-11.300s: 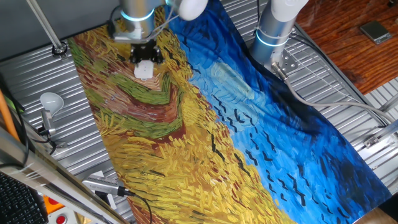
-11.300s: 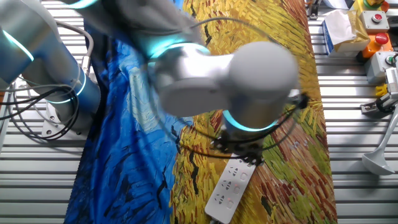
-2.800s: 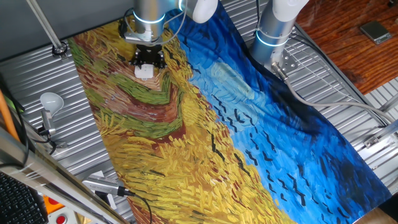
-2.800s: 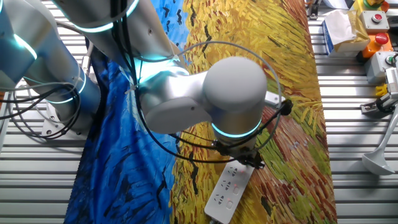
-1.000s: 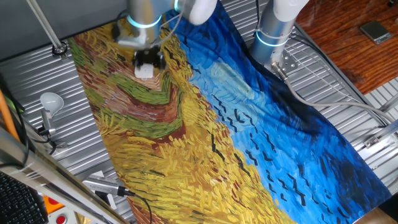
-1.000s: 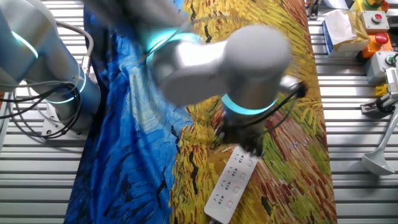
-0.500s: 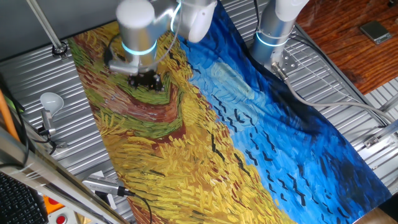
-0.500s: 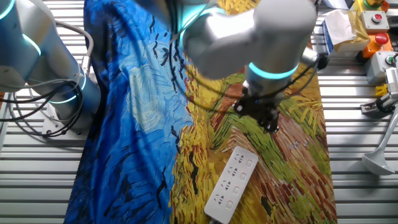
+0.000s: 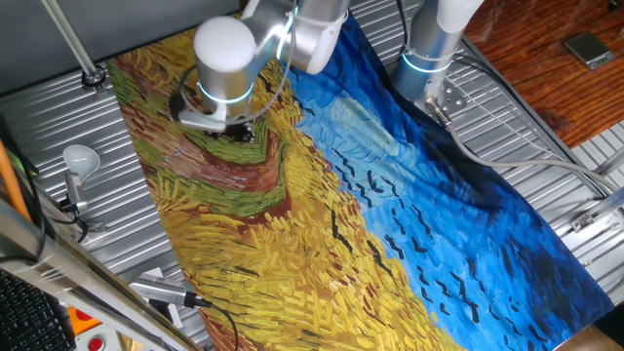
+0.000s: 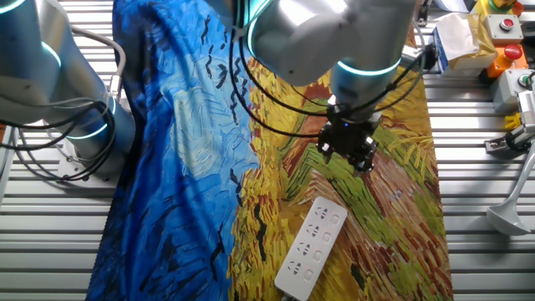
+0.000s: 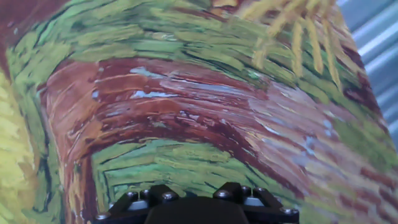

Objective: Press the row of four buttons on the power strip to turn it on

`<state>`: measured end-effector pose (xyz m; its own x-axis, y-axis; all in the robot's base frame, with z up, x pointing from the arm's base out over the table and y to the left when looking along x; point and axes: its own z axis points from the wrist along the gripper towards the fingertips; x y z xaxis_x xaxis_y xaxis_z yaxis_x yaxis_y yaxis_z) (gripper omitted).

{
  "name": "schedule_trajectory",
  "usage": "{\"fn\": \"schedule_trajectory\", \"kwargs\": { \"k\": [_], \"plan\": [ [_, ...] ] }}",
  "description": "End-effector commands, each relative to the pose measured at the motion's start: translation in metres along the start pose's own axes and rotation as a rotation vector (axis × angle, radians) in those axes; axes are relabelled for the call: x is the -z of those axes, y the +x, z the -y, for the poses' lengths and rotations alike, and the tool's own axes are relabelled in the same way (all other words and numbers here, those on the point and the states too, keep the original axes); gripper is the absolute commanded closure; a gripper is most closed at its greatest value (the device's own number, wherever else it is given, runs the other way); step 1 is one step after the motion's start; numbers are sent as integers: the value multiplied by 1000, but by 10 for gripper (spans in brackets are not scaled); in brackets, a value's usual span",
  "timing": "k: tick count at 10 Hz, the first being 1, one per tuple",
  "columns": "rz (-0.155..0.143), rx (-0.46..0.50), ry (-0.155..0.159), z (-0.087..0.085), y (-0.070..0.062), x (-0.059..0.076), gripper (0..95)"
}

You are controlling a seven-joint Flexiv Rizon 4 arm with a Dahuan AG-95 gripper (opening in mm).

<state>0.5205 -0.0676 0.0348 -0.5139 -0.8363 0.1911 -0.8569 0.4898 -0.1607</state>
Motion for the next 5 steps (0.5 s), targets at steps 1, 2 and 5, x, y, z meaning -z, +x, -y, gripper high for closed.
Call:
{"fn": "schedule_trajectory", "kwargs": {
  "k": [1,2,5],
  "plan": [
    [126,20,-78,-22,-43,-2,380],
    [131,-3,-82,-28,-62,-1,380],
    [99,-39,-69,-37,-112,9,380]
  ]
}}
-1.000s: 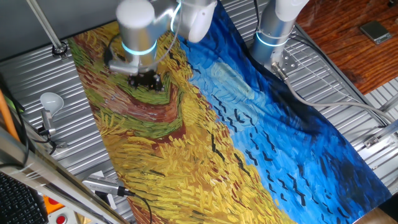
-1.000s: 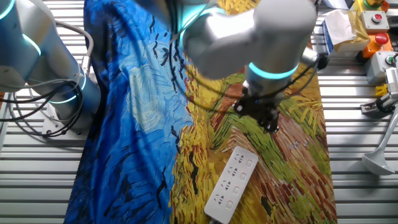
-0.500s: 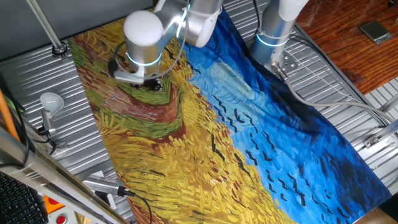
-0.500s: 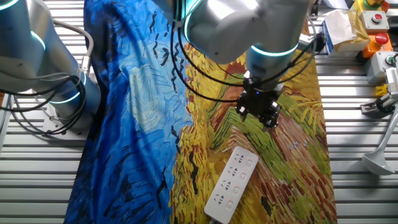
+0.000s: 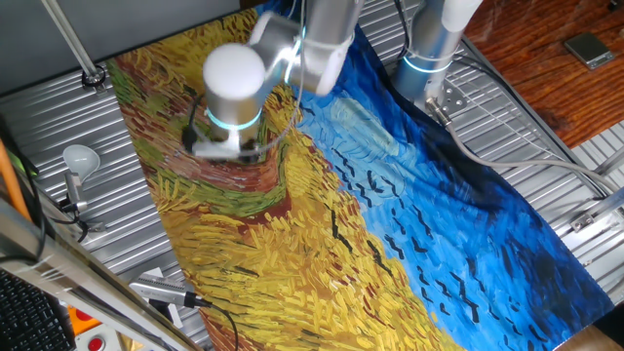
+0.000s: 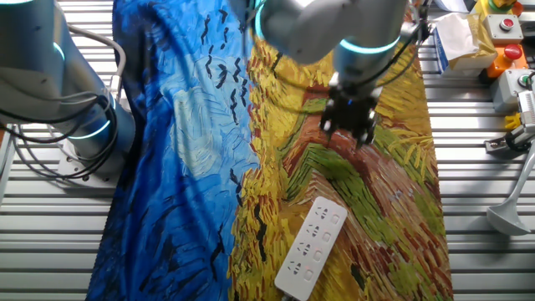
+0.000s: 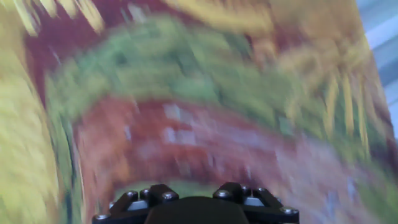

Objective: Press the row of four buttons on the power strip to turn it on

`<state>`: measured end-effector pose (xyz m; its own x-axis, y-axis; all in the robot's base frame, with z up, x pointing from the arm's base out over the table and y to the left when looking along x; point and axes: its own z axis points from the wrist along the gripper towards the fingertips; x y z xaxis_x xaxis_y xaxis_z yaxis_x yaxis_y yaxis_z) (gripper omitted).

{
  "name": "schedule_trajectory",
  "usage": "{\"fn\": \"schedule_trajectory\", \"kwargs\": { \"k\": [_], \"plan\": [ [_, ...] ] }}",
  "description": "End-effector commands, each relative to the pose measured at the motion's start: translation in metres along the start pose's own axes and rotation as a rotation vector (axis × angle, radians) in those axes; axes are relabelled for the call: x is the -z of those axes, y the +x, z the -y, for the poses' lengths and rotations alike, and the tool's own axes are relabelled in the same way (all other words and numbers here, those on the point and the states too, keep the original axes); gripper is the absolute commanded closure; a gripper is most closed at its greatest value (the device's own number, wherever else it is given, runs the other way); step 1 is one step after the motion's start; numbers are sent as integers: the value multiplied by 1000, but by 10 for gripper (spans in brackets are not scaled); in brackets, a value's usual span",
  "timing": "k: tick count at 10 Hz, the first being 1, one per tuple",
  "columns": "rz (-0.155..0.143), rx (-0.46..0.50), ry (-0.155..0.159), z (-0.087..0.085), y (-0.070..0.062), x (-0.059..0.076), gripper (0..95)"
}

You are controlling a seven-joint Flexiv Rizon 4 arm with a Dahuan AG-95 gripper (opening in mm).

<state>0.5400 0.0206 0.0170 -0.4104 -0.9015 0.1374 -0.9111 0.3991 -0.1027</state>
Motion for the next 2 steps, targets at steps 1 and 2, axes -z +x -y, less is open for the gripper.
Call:
{"fn": "schedule_trajectory", "kwargs": {
  "k": [1,2],
  "plan": [
    [32,-151,-22,-6,-34,2,380],
    [27,-148,-19,-7,-38,1,380]
  ]
}}
